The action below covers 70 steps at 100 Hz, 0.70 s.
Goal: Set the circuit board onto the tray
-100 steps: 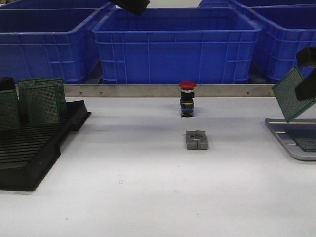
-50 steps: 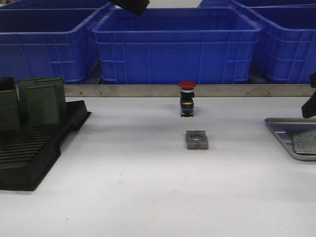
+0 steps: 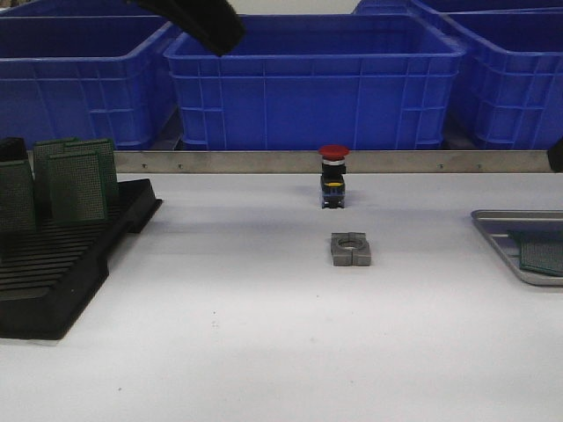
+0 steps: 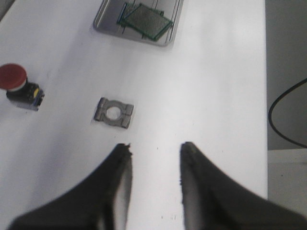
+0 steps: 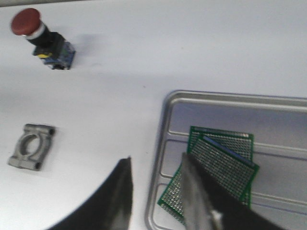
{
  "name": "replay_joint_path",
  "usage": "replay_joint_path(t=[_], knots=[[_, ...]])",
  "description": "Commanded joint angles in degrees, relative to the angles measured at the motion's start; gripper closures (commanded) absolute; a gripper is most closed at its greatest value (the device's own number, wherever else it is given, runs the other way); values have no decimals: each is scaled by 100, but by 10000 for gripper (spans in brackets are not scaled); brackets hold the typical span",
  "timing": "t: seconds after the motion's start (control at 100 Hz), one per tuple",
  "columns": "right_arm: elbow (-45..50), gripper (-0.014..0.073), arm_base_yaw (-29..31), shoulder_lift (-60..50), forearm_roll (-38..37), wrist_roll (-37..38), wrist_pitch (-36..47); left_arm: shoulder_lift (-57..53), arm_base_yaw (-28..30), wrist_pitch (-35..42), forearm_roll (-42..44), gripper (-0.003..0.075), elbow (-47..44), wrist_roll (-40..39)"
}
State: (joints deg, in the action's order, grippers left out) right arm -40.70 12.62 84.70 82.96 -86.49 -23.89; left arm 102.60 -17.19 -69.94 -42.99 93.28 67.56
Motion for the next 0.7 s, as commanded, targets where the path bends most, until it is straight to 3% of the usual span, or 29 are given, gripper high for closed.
replay_joint_path(t=[0.0, 0.06, 0.32, 0.56, 0.69], knots=[[-143, 544, 38, -469, -11, -15, -437, -319, 15, -323, 115, 738, 182, -272], [-143, 672, 20, -656, -11, -15, -582, -345, 15, -323, 238, 741, 182, -313], [-90, 654, -500, -1295, -17, -21, -605, -873, 15, 119, 1044, 741, 171, -1048], [230, 654, -1762, -1990, 7, -66, 902, -1965, 533, 1131, 1361, 741, -544, -1932], [484, 654, -2481, -2526, 30, -66, 1879, -2861, 865, 2431, 1350, 741, -1633, -2300]])
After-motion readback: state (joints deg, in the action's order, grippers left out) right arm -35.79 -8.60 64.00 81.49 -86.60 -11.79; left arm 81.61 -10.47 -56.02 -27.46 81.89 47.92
